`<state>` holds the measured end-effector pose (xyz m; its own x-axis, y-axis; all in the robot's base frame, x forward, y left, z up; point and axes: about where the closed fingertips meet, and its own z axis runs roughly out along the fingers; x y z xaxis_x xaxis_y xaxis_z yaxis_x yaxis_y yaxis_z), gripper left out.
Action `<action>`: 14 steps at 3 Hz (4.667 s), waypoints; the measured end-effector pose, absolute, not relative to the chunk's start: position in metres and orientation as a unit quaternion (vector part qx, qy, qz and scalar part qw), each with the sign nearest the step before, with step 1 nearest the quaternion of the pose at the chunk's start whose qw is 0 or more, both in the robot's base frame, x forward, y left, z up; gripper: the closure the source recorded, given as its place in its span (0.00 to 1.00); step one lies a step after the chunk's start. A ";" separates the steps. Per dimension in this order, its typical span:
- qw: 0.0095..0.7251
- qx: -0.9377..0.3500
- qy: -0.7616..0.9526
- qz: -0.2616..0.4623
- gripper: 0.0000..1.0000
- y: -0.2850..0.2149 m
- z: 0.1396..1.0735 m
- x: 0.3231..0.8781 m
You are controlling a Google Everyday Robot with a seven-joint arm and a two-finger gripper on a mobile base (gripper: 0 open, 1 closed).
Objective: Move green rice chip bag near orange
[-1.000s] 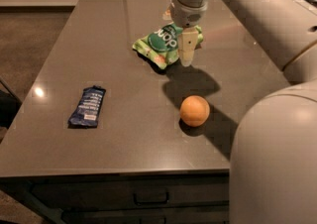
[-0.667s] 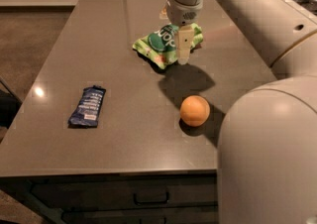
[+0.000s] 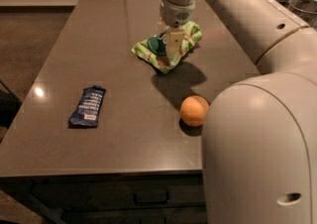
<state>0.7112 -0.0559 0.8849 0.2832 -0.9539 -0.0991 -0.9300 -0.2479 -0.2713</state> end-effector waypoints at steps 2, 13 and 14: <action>0.157 -0.793 0.588 -0.021 0.83 -0.048 0.898 0.697; 0.107 -0.725 0.680 -0.001 0.18 -0.125 0.919 0.599; 0.115 -0.724 0.680 -0.005 0.00 -0.123 0.919 0.604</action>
Offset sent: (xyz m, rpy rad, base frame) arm -0.0373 0.0072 0.0304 0.0836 0.0288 0.0467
